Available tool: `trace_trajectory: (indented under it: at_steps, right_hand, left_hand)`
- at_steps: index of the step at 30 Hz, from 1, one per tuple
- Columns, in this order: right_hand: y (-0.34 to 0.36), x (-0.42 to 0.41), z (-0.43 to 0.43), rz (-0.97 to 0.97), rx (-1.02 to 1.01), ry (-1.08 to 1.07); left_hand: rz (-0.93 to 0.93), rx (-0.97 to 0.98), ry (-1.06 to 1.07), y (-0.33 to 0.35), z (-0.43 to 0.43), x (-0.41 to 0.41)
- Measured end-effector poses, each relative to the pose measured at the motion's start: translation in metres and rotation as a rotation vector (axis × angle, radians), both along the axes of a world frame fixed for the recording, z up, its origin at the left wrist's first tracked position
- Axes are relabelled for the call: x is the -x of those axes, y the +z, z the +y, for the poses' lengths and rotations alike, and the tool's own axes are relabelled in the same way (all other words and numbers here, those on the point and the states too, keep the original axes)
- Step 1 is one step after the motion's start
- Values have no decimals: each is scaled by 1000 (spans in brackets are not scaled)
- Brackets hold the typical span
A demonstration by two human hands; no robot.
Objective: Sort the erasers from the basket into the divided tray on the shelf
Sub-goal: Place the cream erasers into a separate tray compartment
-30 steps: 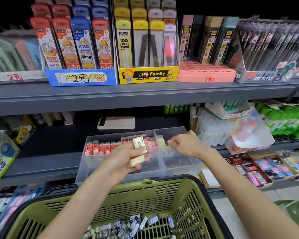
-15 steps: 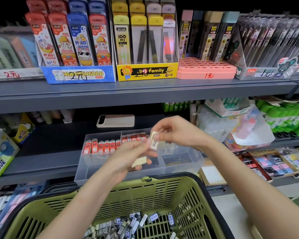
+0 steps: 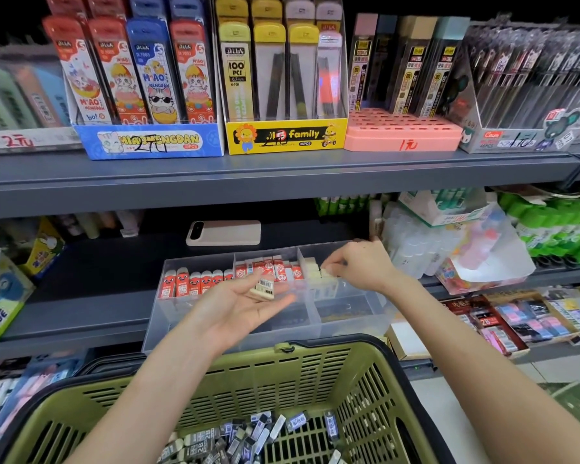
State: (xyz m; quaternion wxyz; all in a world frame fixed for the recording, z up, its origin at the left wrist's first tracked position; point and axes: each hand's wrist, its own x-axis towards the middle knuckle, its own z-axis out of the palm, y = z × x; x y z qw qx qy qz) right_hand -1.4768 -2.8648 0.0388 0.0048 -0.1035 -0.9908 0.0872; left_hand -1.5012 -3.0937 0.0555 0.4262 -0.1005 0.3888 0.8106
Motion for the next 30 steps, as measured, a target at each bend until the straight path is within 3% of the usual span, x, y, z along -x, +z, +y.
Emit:
trace_trajectory:
  at_steps: [5, 8, 10, 15, 17, 20, 22, 25, 27, 30]
  right_hand:
    - [1, -2, 1, -50, 0, 15]
    - [10, -12, -8, 140, -79, -17]
    - [20, -21, -23, 220, 42, 18]
    - [29, -40, -69, 107, 189, 148]
    - [27, -44, -75, 194, 421, 101]
    - [25, -49, -74, 360, 1028, -23]
    - [24, -49, -65, 411, 1194, -38]
    - [23, -39, -36, 535, 1030, -137]
    - [19, -27, -13, 532, 661, -248]
    - [7, -11, 2, 328, 158, -258]
  left_hand:
    - [124, 97, -56, -5, 1, -2]
    - [223, 156, -68, -5, 2, -4]
    - [318, 225, -90, -4, 4, -6]
    - [574, 394, -117, -3, 13, -17]
    - [664, 420, -99, -4, 17, -20]
    - [867, 470, -85, -5, 17, -18]
    - [1073, 573, -94, -8, 16, -16]
    - [1386, 807, -53, -14, 12, -14]
    - [1552, 974, -50, -20, 6, -14]
    - [1702, 1133, -142, -29, -2, -16]
